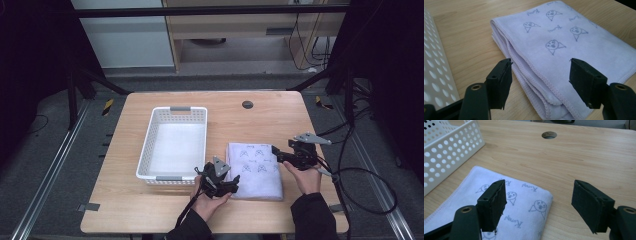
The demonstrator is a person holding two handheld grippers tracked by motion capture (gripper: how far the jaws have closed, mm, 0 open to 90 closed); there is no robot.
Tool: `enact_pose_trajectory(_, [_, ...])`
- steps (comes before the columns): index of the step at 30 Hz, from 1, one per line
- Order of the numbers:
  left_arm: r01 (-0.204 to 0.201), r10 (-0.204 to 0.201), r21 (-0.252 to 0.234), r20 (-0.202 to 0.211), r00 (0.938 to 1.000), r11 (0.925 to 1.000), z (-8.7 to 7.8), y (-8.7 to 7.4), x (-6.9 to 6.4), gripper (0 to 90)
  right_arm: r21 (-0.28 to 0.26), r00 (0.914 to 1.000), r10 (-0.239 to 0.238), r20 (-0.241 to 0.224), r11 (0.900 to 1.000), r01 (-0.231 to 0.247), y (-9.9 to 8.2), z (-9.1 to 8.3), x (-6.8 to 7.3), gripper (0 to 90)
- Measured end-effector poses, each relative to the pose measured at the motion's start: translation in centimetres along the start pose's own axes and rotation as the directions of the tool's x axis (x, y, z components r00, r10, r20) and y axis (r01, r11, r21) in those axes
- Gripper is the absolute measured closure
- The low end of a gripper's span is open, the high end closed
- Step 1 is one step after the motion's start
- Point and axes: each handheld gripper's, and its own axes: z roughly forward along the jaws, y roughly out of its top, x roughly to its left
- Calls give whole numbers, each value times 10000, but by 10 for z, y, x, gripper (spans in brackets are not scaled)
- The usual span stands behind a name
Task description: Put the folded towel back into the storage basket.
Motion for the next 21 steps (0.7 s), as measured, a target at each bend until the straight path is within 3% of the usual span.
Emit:
enact_pose_trajectory(17, [50, -47, 635, -41, 10000, 9980, 17, -10, -3, 329, 679, 9996, -276, -35, 9973, 278, -10, 24, 7, 285])
enact_pose_trajectory(21, [175, -175, 656, -15, 9998, 9977, 20, -13, -1, 325, 850, 9998, -132, -156, 9963, 145, -14, 28, 7, 282])
